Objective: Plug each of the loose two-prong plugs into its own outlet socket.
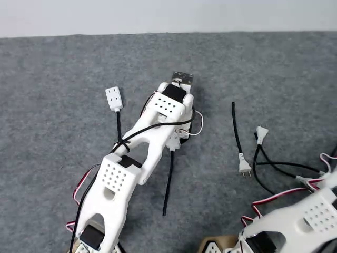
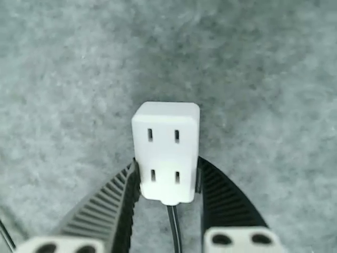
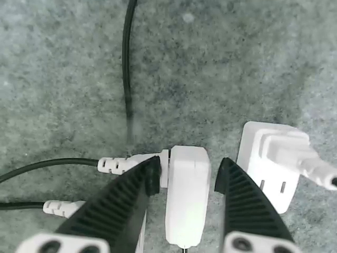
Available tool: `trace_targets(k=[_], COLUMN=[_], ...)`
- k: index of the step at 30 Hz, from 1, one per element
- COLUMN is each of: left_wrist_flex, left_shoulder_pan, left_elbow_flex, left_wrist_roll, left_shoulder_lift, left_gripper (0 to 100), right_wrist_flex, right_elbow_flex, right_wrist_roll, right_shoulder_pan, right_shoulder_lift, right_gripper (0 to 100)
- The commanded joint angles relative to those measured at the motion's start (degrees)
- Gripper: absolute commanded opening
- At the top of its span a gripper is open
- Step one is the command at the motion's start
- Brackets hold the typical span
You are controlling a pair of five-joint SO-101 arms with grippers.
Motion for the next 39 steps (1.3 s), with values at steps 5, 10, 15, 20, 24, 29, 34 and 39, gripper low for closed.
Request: trace_targets(k=[5,10,15,20,24,29,34,39], left_wrist_flex=[1.93,5.36,1.93,-8.35,-19.69,-25.76,-33.67,-38.51], left_shoulder_pan=[-1.58,-5.36,-9.67,-9.23,-6.42,-4.84,-4.75,-5.63], left_elbow_flex=[0.57,8.31,18.15,29.76,42.68,50.07,59.38,64.13], left_wrist_roll=[-3.16,0.88,4.13,4.13,4.13,4.13,3.69,-1.67], left_shoulder_lift=[-13.45,-20.31,-24.18,-23.82,-24.26,-31.74,-38.95,-40.35], left_gripper=[1,1,1,1,1,1,1,2], right_wrist_flex=[0.66,0.84,1.1,1.1,1.1,1.19,1.98,1.98], right_elbow_flex=[1.05,1.05,1.14,1.14,1.14,1.05,1.05,0.79], right_wrist_roll=[0.62,0.53,0.35,0.26,0.26,0.26,0.26,0.26], right_shoulder_pan=[-0.57,-1.19,-1.8,-1.8,-1.89,-2.59,-2.77,-2.77], right_shoulder_lift=[0.4,0.48,0.48,0.4,0.04,-0.13,-0.13,-0.22], right_gripper=[18.6,18.6,18.6,18.6,18.6,18.6,18.6,18.6])
